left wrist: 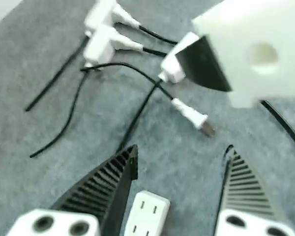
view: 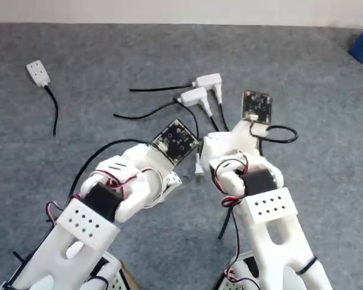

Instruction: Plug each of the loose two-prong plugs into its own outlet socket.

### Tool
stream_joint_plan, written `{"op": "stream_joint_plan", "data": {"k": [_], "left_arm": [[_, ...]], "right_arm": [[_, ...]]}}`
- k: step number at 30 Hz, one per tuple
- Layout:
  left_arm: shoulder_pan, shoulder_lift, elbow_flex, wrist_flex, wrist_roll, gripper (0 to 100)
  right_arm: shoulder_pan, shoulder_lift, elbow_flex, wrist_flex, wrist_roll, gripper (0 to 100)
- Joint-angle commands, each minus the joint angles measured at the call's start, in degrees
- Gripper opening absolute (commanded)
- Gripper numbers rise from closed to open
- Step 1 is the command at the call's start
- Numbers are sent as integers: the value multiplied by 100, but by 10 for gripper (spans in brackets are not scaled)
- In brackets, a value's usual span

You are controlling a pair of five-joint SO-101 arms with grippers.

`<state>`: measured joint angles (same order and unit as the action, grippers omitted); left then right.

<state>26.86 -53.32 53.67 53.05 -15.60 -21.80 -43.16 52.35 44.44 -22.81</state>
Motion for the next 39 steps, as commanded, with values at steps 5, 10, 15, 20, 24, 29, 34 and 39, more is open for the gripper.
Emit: {"op": "stream_joint_plan", "data": {"k": [5, 10, 15, 20, 24, 29, 34, 39], "left_arm": [[-1657, 277, -22, -132, 97, 271], [-2369, 277, -13, 466, 105, 271], [-2387, 268, 4, 879, 105, 273], [-2413, 268, -13, 897, 105, 273], [-2651, 268, -4, 905, 448, 273], [-2686, 233, 189, 888, 545, 273], [-2624, 224, 523, 862, 589, 273], [-2607, 224, 716, 800, 695, 274]], "right_arm": [[-180, -13, 418, -13, 826, 7], [-277, 22, 110, 286, 835, 9], [-242, 1288, -884, 1024, 1152, 9], [-286, 2791, -2299, 2255, 1591, 9], [-268, 3073, -3292, 3319, 1679, 8], [-435, 3029, -3503, 3688, 1679, 8], [-435, 3345, -3547, 3705, 1688, 8], [-585, 3749, -3934, 3749, 1705, 8]]}}
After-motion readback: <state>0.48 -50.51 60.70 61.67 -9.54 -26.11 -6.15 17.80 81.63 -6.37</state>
